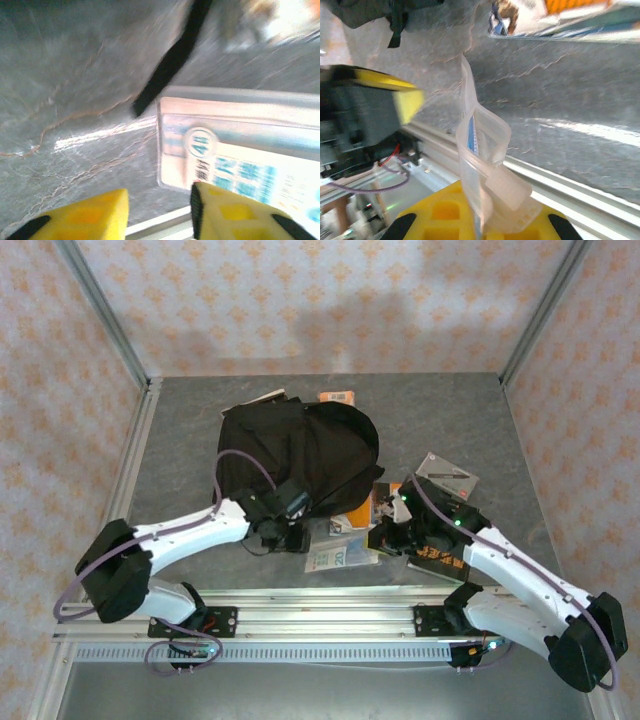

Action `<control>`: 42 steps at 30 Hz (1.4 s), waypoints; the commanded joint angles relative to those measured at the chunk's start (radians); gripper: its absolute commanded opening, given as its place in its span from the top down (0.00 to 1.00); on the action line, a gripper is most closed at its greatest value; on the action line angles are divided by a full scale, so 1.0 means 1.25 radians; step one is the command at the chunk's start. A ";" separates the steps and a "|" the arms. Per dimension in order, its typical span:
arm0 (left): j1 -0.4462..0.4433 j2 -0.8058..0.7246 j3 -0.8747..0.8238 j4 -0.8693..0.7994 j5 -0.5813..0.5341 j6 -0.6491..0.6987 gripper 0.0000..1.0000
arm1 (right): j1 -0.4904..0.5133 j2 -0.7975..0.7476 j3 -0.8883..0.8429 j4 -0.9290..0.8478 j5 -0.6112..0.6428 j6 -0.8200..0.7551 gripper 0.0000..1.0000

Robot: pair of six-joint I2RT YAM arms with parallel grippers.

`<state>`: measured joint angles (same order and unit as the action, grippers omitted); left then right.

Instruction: Pack the student bag

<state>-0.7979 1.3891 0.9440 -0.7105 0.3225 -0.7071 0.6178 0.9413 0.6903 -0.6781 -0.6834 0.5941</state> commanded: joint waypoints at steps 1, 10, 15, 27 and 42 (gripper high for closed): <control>0.003 -0.028 0.138 -0.096 -0.095 0.007 0.56 | -0.006 0.007 0.030 -0.173 0.182 -0.073 1.00; 0.050 0.203 0.550 -0.243 -0.301 0.071 0.30 | -0.006 0.006 0.062 -0.185 0.282 -0.044 1.00; 0.119 0.294 0.663 -0.293 -0.410 0.032 0.22 | -0.006 0.016 0.070 -0.192 0.280 -0.049 1.00; 0.216 0.453 0.697 -0.205 -0.309 0.033 0.25 | -0.006 0.025 0.050 -0.201 0.276 -0.055 1.00; 0.233 0.503 0.733 -0.210 -0.286 0.057 0.94 | -0.006 0.033 0.141 -0.231 0.327 -0.066 1.00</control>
<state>-0.5232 2.0697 1.8305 -0.9550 -0.0177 -0.6544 0.6186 0.9817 0.8093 -0.8646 -0.4435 0.5350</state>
